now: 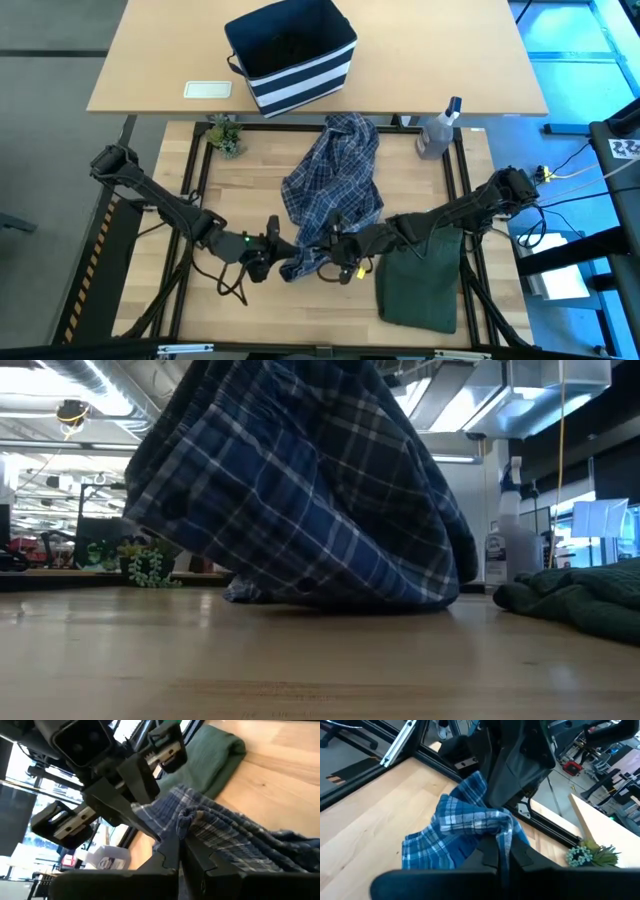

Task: Fold Laundry from Bin
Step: Fold the blue checkered pants

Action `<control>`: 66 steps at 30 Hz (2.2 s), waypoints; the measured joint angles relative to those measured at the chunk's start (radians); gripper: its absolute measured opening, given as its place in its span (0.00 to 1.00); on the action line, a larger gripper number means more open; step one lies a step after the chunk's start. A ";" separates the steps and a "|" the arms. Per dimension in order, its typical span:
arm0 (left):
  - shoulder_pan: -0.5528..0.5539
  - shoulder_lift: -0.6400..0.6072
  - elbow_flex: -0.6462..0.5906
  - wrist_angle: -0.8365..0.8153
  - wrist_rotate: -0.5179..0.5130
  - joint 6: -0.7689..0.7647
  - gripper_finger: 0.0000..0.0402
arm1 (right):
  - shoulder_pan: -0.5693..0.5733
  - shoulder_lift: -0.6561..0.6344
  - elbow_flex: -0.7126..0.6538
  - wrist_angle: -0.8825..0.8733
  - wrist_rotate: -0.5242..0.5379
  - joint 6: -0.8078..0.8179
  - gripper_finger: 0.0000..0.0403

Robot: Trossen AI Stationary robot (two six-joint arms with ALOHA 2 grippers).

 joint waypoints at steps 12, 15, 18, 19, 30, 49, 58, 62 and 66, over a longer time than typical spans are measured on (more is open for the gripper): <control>0.013 0.000 0.000 0.049 0.083 0.010 0.00 | -0.001 0.000 0.000 0.026 -0.008 0.022 0.21; 0.018 0.000 0.000 0.067 0.101 0.021 0.00 | -0.006 0.000 0.000 0.055 -0.004 0.034 0.29; 0.030 0.000 0.000 0.070 0.128 0.023 0.00 | -0.010 0.000 0.000 0.067 -0.008 0.032 0.36; 0.036 0.000 0.000 0.070 0.140 0.023 0.00 | -0.013 0.000 0.000 0.070 -0.012 0.031 0.37; 0.055 0.000 0.000 0.080 0.189 0.025 0.00 | -0.091 0.000 0.000 0.060 -0.226 0.131 0.42; 0.107 0.000 0.000 0.132 0.317 0.047 0.00 | -0.157 0.000 0.000 0.020 -0.461 0.165 0.42; 0.115 0.006 0.000 0.151 0.359 0.049 0.00 | -0.156 0.002 0.000 0.037 -0.465 0.156 0.40; 0.115 0.031 0.000 0.149 0.358 0.037 0.00 | -0.156 0.002 0.000 0.044 -0.488 0.115 0.26; 0.111 0.044 0.000 0.148 0.264 -0.053 0.04 | -0.157 0.002 0.000 0.046 -0.484 0.106 0.04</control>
